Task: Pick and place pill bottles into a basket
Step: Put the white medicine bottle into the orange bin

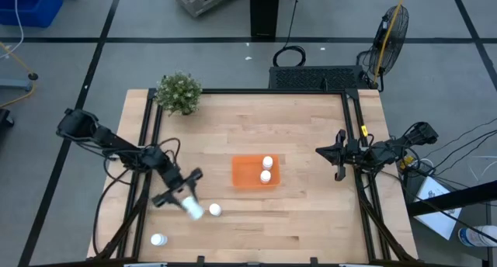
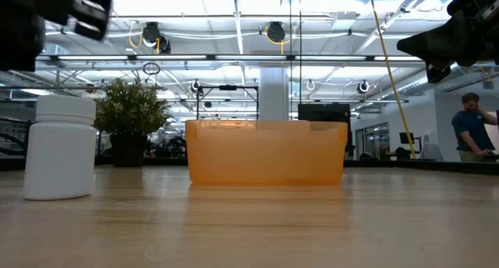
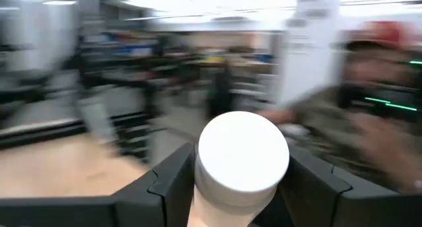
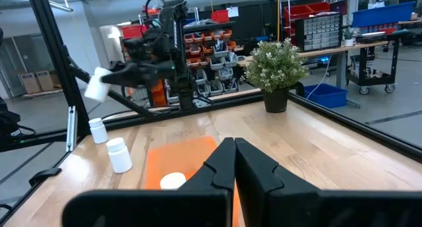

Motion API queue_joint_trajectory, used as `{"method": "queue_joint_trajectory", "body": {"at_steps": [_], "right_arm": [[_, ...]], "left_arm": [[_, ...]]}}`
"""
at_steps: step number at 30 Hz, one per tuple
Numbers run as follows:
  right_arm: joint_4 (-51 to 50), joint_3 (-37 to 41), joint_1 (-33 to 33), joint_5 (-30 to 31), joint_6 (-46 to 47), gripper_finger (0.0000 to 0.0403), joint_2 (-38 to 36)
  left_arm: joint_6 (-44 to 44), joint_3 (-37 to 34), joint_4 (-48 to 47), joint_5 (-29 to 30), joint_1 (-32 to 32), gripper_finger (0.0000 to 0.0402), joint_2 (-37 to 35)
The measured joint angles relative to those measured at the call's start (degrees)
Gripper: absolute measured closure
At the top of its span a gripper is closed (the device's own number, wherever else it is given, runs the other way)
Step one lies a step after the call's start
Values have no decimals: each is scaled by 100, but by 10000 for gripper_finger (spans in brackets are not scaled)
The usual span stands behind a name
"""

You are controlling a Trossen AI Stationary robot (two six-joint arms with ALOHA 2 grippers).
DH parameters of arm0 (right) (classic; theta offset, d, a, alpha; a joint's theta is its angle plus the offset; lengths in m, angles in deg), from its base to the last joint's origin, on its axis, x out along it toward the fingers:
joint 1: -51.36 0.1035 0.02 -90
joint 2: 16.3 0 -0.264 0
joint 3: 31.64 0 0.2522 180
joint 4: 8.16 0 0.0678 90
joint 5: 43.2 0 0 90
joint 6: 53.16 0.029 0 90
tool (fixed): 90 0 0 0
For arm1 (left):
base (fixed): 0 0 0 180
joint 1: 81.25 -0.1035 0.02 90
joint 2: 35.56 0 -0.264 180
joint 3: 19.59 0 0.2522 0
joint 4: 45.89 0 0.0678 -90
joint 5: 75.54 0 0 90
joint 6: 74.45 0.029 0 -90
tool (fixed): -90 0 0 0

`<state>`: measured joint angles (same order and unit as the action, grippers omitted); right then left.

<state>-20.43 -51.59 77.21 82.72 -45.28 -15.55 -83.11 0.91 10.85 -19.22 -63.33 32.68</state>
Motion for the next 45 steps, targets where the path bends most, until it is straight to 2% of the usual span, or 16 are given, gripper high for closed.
{"method": "queue_joint_trajectory", "body": {"at_steps": [8, 11, 16, 19, 24, 27, 31, 33, 38, 45], "right_arm": [[0, 0, 2, 0, -1, 403, 0], [0, 0, 2, 0, 0, 403, 0], [0, 0, 2, 0, -1, 403, 0], [0, 0, 2, 0, 0, 403, 0], [1, 0, 0, 0, 0, 403, 0], [0, 2, 0, 0, 0, 403, 2], [2, 2, 0, 0, -1, 403, 0], [1, 2, 0, 0, 0, 403, 0], [2, 4, 1, 0, -1, 403, 0], [0, 4, 2, 0, 0, 403, 0]], "left_arm": [[363, 46, -258, 2948, -240, 217, -1], [721, 424, -928, 3344, -374, 218, 1], [974, 1520, -2833, 3687, -659, 206, 1], [1162, 1907, -3468, 3672, -891, 208, 1], [1013, 1838, -2910, 3076, -1299, 223, -1], [953, 1805, -2963, 3134, -1470, 220, 72], [946, 1795, -2957, 3389, -1596, 205, 536], [899, 1801, -2552, 3381, -1668, 208, 921], [676, 1907, -1637, 3051, -1832, 222, 1975], [443, 2606, -1679, 2674, -1994, 202, 3060]]}}
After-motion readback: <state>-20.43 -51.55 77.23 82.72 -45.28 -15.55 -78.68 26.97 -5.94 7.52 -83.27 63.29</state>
